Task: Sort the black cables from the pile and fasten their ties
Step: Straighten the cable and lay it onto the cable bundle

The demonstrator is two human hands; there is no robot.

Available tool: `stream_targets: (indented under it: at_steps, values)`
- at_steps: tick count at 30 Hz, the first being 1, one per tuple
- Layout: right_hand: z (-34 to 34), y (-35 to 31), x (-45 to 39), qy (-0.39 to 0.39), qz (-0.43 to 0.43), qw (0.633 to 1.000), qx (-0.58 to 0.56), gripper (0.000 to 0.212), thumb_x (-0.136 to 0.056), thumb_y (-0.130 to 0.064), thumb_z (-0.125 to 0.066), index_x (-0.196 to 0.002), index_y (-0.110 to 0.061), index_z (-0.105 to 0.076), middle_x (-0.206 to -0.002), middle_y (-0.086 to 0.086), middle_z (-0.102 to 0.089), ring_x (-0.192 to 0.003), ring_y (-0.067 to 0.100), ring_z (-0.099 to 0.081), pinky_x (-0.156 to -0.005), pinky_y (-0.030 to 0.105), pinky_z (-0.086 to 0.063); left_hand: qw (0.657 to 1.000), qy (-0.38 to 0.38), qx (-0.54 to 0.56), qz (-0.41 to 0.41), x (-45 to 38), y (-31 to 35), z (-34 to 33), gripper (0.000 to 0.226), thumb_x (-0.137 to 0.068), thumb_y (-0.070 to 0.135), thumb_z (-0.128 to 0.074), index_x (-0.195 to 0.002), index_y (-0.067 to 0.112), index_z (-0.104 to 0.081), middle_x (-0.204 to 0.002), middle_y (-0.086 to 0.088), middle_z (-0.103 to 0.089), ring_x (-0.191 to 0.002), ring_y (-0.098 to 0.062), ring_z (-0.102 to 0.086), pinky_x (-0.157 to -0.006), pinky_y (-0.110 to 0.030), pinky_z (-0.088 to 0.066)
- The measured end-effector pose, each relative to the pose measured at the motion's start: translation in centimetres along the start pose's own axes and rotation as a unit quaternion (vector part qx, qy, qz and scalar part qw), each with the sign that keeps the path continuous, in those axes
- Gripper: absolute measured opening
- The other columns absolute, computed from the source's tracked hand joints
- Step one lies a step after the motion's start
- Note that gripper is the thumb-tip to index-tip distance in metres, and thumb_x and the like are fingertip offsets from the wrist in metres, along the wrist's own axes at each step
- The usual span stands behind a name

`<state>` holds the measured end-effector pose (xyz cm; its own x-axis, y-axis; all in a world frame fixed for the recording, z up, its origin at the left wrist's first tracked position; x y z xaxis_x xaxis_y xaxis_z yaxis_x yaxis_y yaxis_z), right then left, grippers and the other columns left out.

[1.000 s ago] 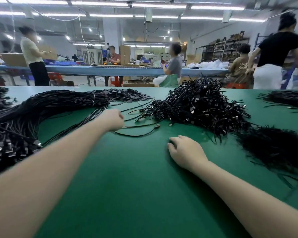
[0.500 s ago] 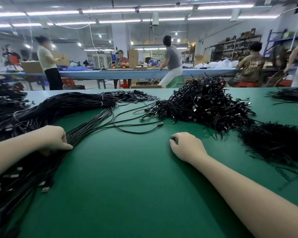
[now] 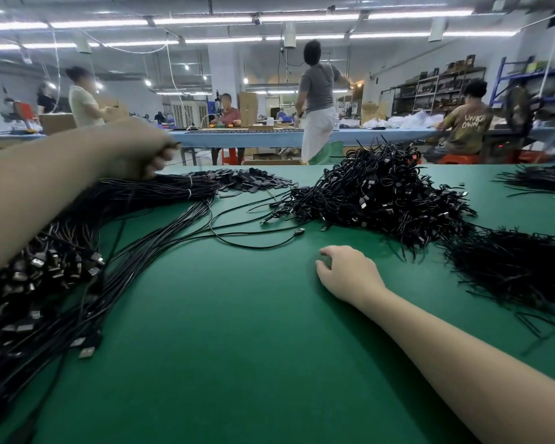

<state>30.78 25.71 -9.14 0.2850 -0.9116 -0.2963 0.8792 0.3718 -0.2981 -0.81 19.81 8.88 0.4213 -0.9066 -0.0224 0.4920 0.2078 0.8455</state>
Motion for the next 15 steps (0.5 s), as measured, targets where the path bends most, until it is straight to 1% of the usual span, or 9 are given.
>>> stream_targets:
  at_steps: [2, 4, 5, 6, 8, 9, 11, 13, 15]
  values:
    - [0.7, -0.3, 0.3, 0.059, 0.037, 0.996, -0.05, 0.057, -0.095, -0.032, -0.048, -0.149, -0.021, -0.031, -0.151, 0.005, -0.037, -0.136, 0.021, -0.036, -0.107, 0.034, -0.033, 0.996, -0.062, 0.002, -0.069, 1.1, 3.6, -4.3, 0.015, -0.099, 0.015, -0.044, -0.095, 0.009, -0.057, -0.064, 0.001, -0.049, -0.041, -0.005, -0.039, -0.034, -0.017, -0.032]
    - [2.6, -1.0, 0.9, 0.171, 0.077, 0.97, -0.153, 0.068, -0.095, -0.028, -0.053, -0.153, -0.022, -0.017, -0.158, 0.004, -0.021, -0.142, 0.018, -0.023, -0.111, 0.03, -0.024, 0.983, -0.112, -0.021, -0.143, 2.9, 5.5, -9.3, 0.016, -0.092, 0.006, -0.054, -0.098, 0.014, -0.066, -0.074, -0.004, -0.061, -0.05, -0.008, -0.047, -0.04, -0.018, -0.037]
    - [3.6, -1.3, 1.1, 0.226, 0.099, 0.95, -0.192, 0.069, -0.095, -0.027, -0.055, -0.152, -0.021, -0.017, -0.158, 0.004, -0.019, -0.143, 0.016, -0.02, -0.112, 0.029, -0.02, 0.975, -0.137, -0.034, -0.172, 4.0, 6.0, -11.8, 0.021, -0.089, 0.005, -0.056, -0.096, 0.02, -0.069, -0.078, -0.004, -0.065, -0.053, -0.008, -0.048, -0.041, -0.019, -0.037]
    - [4.5, -1.4, 1.3, 0.273, 0.123, 0.932, -0.202, 0.067, -0.094, -0.024, -0.056, -0.151, -0.017, -0.021, -0.157, 0.005, -0.023, -0.143, 0.017, -0.022, -0.114, 0.03, -0.019, 0.967, -0.163, -0.047, -0.191, 4.9, 6.1, -14.3, 0.023, -0.089, 0.006, -0.057, -0.093, 0.025, -0.07, -0.077, 0.0, -0.067, -0.054, -0.008, -0.049, -0.042, -0.018, -0.037]
    - [5.4, -1.3, 1.3, 0.32, 0.157, 0.917, -0.178, 0.057, -0.093, -0.02, -0.055, -0.145, -0.01, -0.036, -0.145, 0.009, -0.043, -0.136, 0.024, -0.036, -0.114, 0.044, -0.025, 0.956, -0.197, -0.059, -0.211, 5.9, 5.8, -18.7, 0.024, -0.09, 0.011, -0.057, -0.084, 0.03, -0.07, -0.063, 0.01, -0.064, -0.051, -0.006, -0.047, -0.041, -0.019, -0.033]
    - [5.4, -1.0, 1.1, 0.317, 0.161, 0.919, -0.169, 0.051, -0.093, -0.018, -0.054, -0.142, -0.009, -0.042, -0.134, 0.01, -0.053, -0.127, 0.026, -0.046, -0.11, 0.048, -0.031, 0.954, -0.206, -0.047, -0.211, 6.1, 5.4, -20.4, 0.023, -0.09, 0.011, -0.056, -0.08, 0.027, -0.07, -0.057, 0.01, -0.059, -0.05, -0.007, -0.045, -0.043, -0.02, -0.031]
    - [5.1, -0.3, 0.8, 0.287, 0.159, 0.929, -0.173, 0.042, -0.094, -0.016, -0.053, -0.135, -0.007, -0.049, -0.11, 0.011, -0.059, -0.102, 0.026, -0.054, -0.092, 0.043, -0.043, 0.959, -0.206, 0.004, -0.193, 5.7, 4.6, -22.3, 0.02, -0.09, 0.011, -0.055, -0.078, 0.019, -0.069, -0.059, 0.003, -0.053, -0.05, -0.01, -0.042, -0.046, -0.021, -0.027]
    - [4.8, 0.5, 0.6, 0.28, 0.15, 0.936, -0.152, 0.034, -0.095, -0.02, -0.055, -0.127, -0.008, -0.055, -0.097, 0.01, -0.056, -0.088, 0.027, -0.053, -0.075, 0.039, -0.045, 0.964, -0.212, 0.065, -0.149, 5.0, 3.5, -22.6, 0.011, -0.092, 0.015, -0.057, -0.093, 0.014, -0.068, -0.071, 0.001, -0.061, -0.051, -0.008, -0.044, -0.045, -0.019, -0.028]
    - [4.7, 1.0, 0.3, 0.294, 0.126, 0.936, -0.146, 0.027, -0.095, -0.027, -0.056, -0.114, -0.009, -0.062, -0.092, 0.009, -0.055, -0.082, 0.026, -0.054, -0.067, 0.037, -0.044, 0.959, -0.242, 0.103, -0.109, 4.2, 2.3, -21.7, 0.012, -0.095, 0.02, -0.059, -0.105, 0.017, -0.065, -0.076, 0.007, -0.069, -0.05, -0.004, -0.046, -0.042, -0.016, -0.031]
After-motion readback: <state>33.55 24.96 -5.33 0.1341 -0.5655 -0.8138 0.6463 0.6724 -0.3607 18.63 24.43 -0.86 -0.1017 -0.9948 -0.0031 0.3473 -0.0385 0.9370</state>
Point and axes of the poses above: each hand's wrist, its own x-axis away from the middle knuckle, its own z-axis out of the back of the hand, y = z × x, the point moved 4 cm from there along -x, towards the middle knuckle
